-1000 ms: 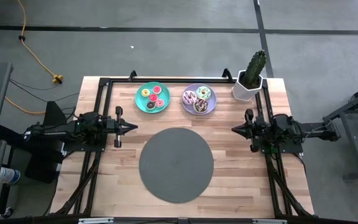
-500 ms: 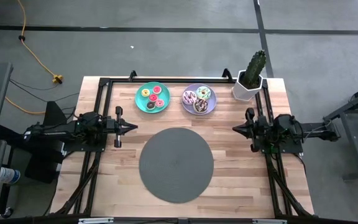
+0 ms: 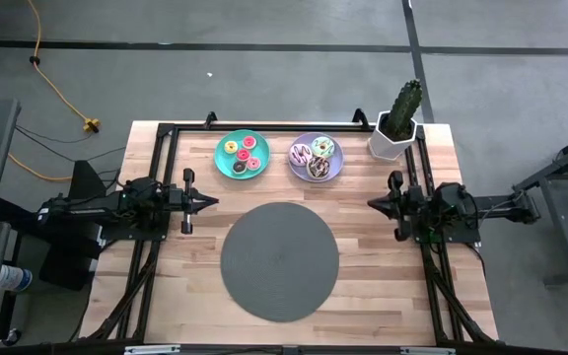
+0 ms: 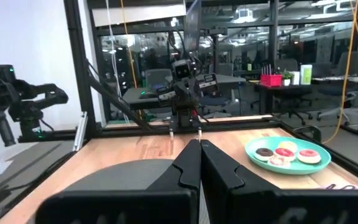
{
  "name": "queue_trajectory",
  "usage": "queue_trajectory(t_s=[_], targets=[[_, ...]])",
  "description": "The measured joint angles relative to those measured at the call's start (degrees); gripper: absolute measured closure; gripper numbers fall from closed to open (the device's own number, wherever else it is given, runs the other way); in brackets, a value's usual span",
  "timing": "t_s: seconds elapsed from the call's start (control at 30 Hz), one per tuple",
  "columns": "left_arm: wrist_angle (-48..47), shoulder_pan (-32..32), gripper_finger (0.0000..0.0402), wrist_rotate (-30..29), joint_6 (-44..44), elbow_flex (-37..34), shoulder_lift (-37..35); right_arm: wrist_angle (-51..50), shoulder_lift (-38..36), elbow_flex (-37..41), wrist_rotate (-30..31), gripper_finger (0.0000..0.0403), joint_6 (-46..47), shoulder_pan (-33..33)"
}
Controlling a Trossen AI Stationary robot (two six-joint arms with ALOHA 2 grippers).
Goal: Pick & Place donuts
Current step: Return to Home Position
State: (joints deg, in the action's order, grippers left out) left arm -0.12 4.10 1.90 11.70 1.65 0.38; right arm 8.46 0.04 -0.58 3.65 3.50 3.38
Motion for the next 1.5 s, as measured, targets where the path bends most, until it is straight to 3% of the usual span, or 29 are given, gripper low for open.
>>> queue_trajectory(t_s=[0.43, 0.63, 0.97, 1.5], targets=[[0.00, 0.02, 0.0401, 0.00, 0.00, 0.00, 0.00, -5.79, 0.41, 0.02, 3.64, 0.0403, 2.09, 0.00], [0.00, 0.00, 0.0401, 0.00, 0.00, 0.00, 0.00, -5.22, 0.71, 0.02, 8.43, 0.0403, 2.03, 0.00], [0.00, 0.02, 0.0401, 0.01, 0.00, 0.02, 0.00, -5.23, 0.76, 0.04, 9.28, 0.0403, -14.85, 0.00], [0.00, 0.01, 0.0401, 0.00, 0.00, 0.01, 0.00, -4.30, 0.78, 0.07, 9.45, 0.0402, -14.00, 0.00]])
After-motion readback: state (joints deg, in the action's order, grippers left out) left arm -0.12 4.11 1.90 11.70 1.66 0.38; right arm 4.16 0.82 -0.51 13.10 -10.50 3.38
